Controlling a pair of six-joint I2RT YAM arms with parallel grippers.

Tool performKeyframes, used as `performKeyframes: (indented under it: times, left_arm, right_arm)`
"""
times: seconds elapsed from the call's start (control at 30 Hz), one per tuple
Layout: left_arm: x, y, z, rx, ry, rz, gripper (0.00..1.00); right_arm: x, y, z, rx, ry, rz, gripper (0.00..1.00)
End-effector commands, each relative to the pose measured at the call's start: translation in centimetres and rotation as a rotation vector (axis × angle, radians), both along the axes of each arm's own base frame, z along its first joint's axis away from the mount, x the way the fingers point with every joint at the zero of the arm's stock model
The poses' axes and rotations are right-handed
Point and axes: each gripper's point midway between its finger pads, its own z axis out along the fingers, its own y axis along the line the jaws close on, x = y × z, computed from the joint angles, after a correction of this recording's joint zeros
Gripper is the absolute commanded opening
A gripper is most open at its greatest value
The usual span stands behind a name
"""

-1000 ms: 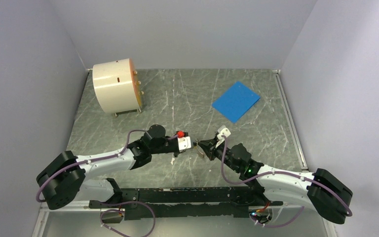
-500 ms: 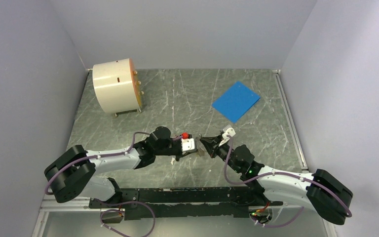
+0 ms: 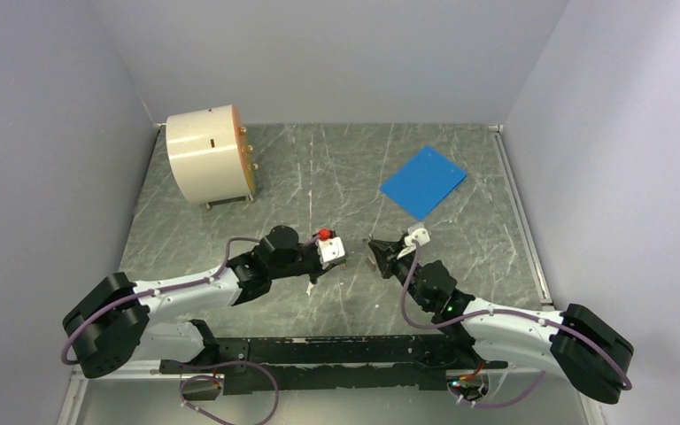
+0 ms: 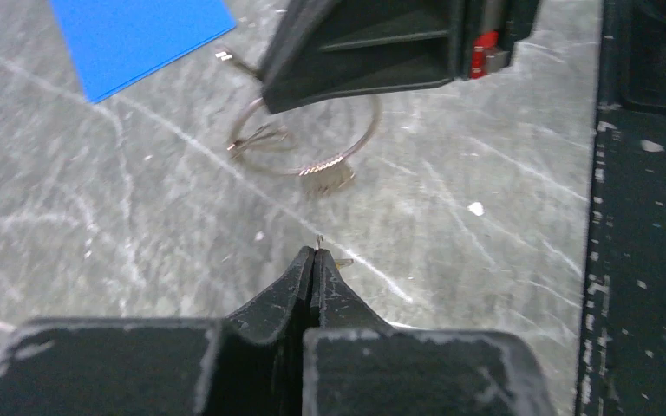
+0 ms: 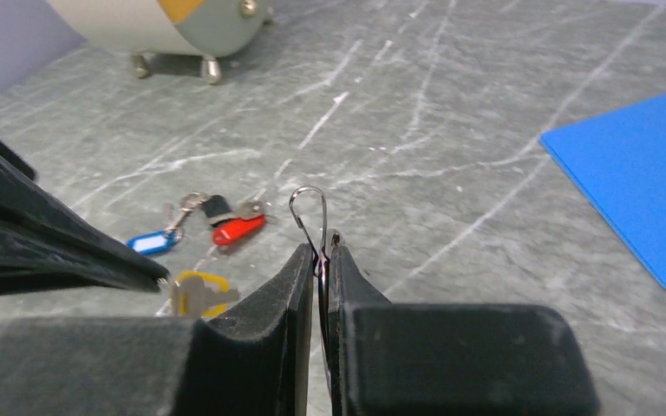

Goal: Remove the keys from the keyring

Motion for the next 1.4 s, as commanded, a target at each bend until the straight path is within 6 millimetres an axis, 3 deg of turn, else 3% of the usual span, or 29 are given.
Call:
performKeyframes:
  times: [0.0,0.33,0.6,0.7,0.8,0.93,1.0,1.2,1.33,1.37]
  left_arm:
    - [2.5,2.2,-0.3,0.015,0.038,0.223,0.03]
    - [6.7,9.0,-2.7,-0.053,0.288,0.695,0.03]
    - [6.8,11.5,-5.4,-0.036,0.453,0.853,0.03]
    - [6.8,12.1,-5.6,-0.048,0.476,0.902,0.09]
    - [6.7,12.8,-5.6,-0.057,0.493,0.949,0.24]
    - [6.7,13.6,-4.7,-0.075,0.491,0.997,0.49]
    - [6.7,14.3,-3.9,-0.086,0.486,1.035,0.56]
    - [6.6,16.7,0.4,-0.163,0.467,1.157,0.71]
    - [6.0,18.0,3.6,-0.195,0.445,1.19,0.75]
    - [5.8,18.3,4.3,-0.199,0.44,1.195,0.75]
  right_arm:
    - [1.4,-1.5,0.7,0.018,0.003,-0.12,0.0]
    - [1.9,-2.6,0.2,0.004,0.017,-0.192,0.0]
    - [2.2,-3.5,-0.1,-0.001,0.022,-0.242,0.0]
    - [2.3,-3.6,-0.3,-0.01,0.028,-0.253,0.0]
    - [2.4,-3.7,-0.5,-0.015,0.034,-0.262,0.0]
    - [2.7,-4.1,-0.9,-0.033,0.047,-0.292,0.0]
    - [2.9,-4.4,-1.1,-0.035,0.057,-0.315,0.0]
    - [3.8,-6.8,-2.8,-0.023,0.131,-0.416,0.0]
    - [4.5,-8.8,-4.2,0.014,0.207,-0.49,0.0]
    - [4.6,-9.3,-4.5,0.024,0.223,-0.506,0.05]
